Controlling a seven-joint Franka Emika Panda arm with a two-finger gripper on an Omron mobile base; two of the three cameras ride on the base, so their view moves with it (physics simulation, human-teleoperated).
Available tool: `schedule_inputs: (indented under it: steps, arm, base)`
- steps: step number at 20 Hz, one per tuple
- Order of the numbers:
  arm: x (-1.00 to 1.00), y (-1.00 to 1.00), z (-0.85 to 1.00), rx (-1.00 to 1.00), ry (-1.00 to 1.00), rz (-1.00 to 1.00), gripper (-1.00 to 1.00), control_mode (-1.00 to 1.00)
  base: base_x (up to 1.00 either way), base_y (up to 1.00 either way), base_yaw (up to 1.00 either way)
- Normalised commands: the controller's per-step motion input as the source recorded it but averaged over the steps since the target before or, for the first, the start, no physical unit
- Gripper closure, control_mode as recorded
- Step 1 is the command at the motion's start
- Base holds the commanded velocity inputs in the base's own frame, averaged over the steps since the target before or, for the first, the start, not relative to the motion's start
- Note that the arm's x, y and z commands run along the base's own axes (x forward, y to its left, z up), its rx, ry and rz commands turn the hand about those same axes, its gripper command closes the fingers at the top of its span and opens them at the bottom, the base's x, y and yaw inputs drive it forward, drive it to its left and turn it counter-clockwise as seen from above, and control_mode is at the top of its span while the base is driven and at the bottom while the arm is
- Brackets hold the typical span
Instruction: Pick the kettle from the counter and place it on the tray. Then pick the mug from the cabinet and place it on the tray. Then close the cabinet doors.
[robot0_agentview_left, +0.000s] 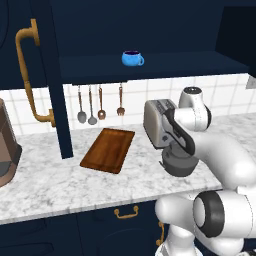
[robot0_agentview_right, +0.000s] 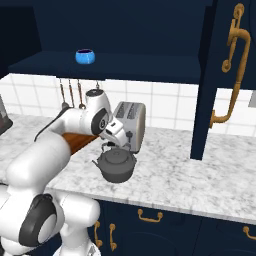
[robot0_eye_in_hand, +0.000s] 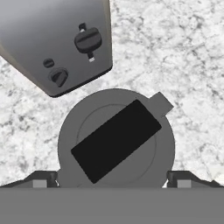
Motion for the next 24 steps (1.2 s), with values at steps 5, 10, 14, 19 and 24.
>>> schedule_inputs:
  steps: [5,10,14,19,24]
  arm:
    - [0.14,0.0,-0.19,0.0,0.02,-0.06,-1.0,-1.0]
    - [0.22,0.0,-0.18,0.0,0.03,-0.05,-1.0,-1.0]
    - [0.1,-0.01,-0.1,0.0,0.06,-0.05,1.0,-1.0]
    - [0.0,0.0,-0.17,0.0,0.03,-0.03,1.0,-1.0]
    - [0.0,0.0,-0.08,0.0,0.0,-0.01,1.0,-1.0]
  base:
    - [0.0,0.0,0.0]
    - [0.0,0.0,0.0]
    - [0.0,0.0,0.0]
    - [0.0,0.0,0.0]
    - [0.0,0.0,0.0]
